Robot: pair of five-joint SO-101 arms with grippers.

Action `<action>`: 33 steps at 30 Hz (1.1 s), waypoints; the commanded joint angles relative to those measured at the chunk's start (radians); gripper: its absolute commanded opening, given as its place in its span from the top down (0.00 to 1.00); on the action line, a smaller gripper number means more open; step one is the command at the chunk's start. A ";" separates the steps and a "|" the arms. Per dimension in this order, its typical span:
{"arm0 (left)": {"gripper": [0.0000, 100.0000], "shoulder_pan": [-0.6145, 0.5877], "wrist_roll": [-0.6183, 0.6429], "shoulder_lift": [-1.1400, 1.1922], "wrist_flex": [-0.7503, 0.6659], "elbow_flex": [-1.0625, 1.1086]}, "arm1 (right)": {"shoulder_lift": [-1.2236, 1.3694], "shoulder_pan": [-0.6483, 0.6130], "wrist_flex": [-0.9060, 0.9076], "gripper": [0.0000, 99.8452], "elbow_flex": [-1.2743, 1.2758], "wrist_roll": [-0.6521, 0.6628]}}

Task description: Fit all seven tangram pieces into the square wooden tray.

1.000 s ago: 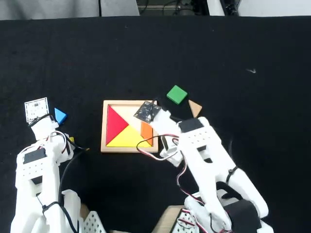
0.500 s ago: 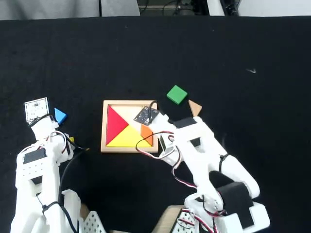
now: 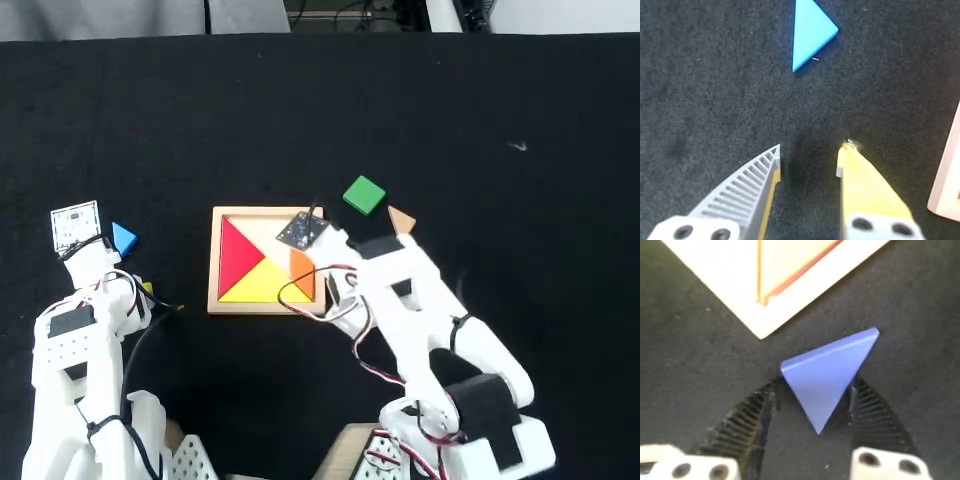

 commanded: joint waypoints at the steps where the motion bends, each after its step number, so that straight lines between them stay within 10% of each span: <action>1: 0.81 0.012 0.003 -0.020 -0.015 -0.004 | -0.102 -0.051 0.094 0.78 -0.077 -0.071; 33: 0.81 0.012 0.003 -0.020 -0.014 -0.004 | 0.130 0.018 -0.083 0.79 -0.042 -0.141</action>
